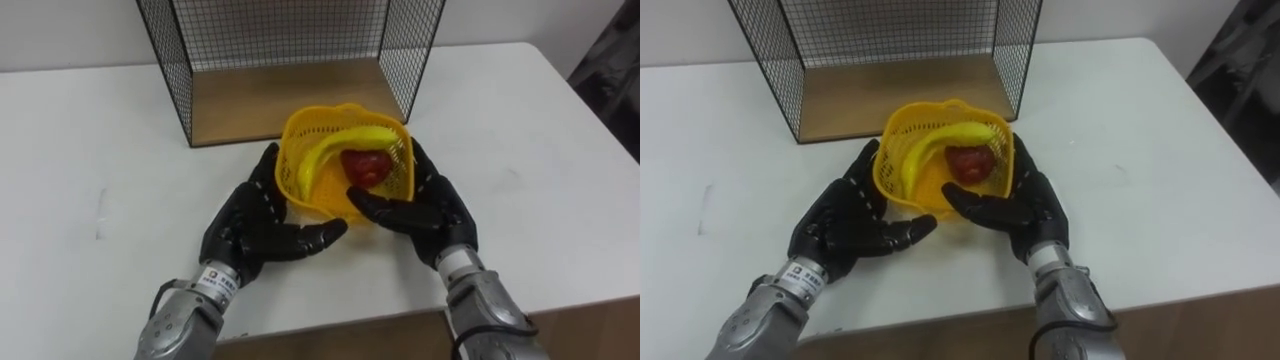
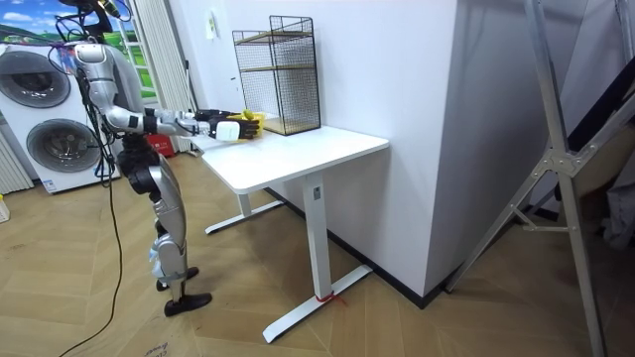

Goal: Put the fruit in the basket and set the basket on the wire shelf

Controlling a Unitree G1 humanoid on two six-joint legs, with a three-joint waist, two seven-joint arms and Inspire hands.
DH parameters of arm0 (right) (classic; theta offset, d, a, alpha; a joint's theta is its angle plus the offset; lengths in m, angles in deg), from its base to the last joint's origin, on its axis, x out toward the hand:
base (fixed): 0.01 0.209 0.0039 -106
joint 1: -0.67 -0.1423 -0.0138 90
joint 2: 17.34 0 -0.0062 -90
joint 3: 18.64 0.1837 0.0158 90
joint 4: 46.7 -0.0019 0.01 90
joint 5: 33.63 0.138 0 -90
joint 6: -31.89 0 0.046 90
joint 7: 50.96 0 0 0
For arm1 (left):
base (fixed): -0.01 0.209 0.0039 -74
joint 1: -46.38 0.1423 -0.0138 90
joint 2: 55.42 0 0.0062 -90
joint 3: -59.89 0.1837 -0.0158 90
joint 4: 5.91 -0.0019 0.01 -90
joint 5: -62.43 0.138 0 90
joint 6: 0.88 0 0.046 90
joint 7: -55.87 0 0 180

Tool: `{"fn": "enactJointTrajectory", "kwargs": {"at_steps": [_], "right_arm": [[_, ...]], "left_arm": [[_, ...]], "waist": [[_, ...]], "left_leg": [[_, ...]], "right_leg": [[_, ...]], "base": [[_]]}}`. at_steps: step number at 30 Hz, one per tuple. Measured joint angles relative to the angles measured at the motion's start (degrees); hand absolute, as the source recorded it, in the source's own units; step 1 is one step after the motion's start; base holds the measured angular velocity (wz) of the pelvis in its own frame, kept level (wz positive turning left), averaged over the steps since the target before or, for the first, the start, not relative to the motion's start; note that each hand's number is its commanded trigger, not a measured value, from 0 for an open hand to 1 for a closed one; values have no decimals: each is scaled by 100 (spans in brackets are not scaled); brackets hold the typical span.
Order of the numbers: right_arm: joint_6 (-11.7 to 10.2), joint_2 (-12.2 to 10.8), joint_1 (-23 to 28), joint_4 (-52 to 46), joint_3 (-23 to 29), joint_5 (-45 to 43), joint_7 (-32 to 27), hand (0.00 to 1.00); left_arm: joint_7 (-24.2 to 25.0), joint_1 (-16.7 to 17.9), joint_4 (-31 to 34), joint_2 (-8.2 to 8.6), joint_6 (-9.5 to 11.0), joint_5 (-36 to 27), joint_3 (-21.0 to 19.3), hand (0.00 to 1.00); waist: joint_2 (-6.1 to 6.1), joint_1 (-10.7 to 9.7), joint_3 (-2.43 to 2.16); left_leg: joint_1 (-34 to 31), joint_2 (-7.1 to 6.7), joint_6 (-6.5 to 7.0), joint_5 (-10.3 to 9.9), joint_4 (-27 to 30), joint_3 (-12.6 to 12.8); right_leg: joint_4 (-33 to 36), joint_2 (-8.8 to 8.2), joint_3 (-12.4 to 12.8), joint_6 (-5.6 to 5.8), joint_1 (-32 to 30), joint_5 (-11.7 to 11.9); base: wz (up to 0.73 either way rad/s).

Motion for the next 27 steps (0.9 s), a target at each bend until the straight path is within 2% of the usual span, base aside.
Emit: {"fn": "enactJointTrajectory", "kwargs": {"at_steps": [4,14,22,27], "right_arm": [[1,-2,-172,0,-14,-207,0,0],[1,-16,-263,17,-144,-409,-14,0],[1,-78,-480,15,-159,-323,-80,0],[-6,-78,-657,13,-193,-175,-122,0]], "left_arm": [[-163,-11,71,2,8,1,3,0],[-440,-37,72,5,51,-31,-35,0],[-721,-303,220,10,64,-32,-59,0],[-802,-349,336,35,215,-38,-57,0]], "waist": [[-4,124,-1],[-18,232,-1],[-31,276,7],[-32,270,6]], "left_leg": [[-10,9,0,0,-10,3],[-16,12,0,0,-13,-37],[-13,2,-1,0,10,-169],[-17,2,-1,1,31,-186]], "right_leg": [[-1,-6,-8,0,-15,0],[-16,-17,-69,1,-10,-1],[-21,-33,-206,2,70,-1],[-22,-35,-221,2,84,-1]], "base": [[0],[1],[9],[1]]}}
